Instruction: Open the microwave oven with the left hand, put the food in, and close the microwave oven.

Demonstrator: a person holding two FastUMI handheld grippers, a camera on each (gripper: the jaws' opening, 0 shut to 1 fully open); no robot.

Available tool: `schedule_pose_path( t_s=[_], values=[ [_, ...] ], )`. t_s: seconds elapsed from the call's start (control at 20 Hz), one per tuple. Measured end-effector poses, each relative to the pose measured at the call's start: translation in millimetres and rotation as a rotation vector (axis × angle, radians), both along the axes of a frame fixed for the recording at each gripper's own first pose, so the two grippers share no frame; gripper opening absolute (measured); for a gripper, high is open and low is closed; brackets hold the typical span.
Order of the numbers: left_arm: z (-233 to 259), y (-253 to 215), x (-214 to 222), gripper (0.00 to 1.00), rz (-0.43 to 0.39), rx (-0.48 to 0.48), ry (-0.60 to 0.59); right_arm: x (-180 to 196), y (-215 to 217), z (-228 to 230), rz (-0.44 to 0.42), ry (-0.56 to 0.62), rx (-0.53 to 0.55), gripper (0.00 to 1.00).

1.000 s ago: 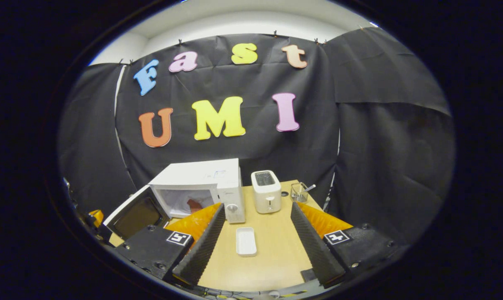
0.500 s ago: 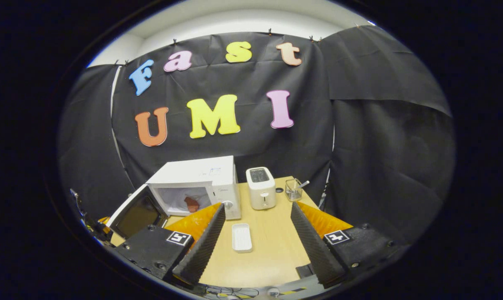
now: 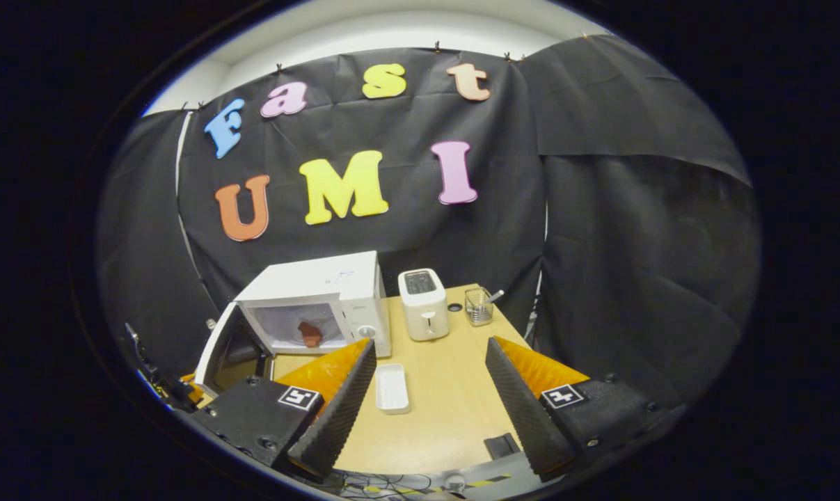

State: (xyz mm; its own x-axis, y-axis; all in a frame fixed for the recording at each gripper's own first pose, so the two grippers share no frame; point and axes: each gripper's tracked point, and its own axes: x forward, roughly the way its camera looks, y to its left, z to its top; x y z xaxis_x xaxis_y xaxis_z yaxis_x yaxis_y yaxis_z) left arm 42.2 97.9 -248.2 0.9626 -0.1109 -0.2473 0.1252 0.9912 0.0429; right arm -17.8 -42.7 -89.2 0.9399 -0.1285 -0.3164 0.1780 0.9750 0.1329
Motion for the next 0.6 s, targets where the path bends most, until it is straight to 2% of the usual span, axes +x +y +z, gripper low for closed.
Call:
schedule_pose_path(
  t_s=[0.35, 0.4, 0.45, 0.6],
  values=[
    [-6, -76, 25, 0.0, -0.122, -0.003, 0.004, -2, -41, -2, -0.031, 0.006, 0.019, 1.0],
    [-5, -88, 29, 0.0, -0.134, -0.003, 0.004, -2, -46, -1, -0.032, 0.005, 0.019, 0.9],
    [-6, -98, 35, 0.0, -0.145, -0.002, 0.002, -2, -53, 0, -0.036, 0.004, 0.017, 1.0],
    [-3, -129, 54, 0.0, -0.175, 0.005, -0.008, 4, -71, 2, -0.035, 0.003, 0.016, 1.0]
  ],
)
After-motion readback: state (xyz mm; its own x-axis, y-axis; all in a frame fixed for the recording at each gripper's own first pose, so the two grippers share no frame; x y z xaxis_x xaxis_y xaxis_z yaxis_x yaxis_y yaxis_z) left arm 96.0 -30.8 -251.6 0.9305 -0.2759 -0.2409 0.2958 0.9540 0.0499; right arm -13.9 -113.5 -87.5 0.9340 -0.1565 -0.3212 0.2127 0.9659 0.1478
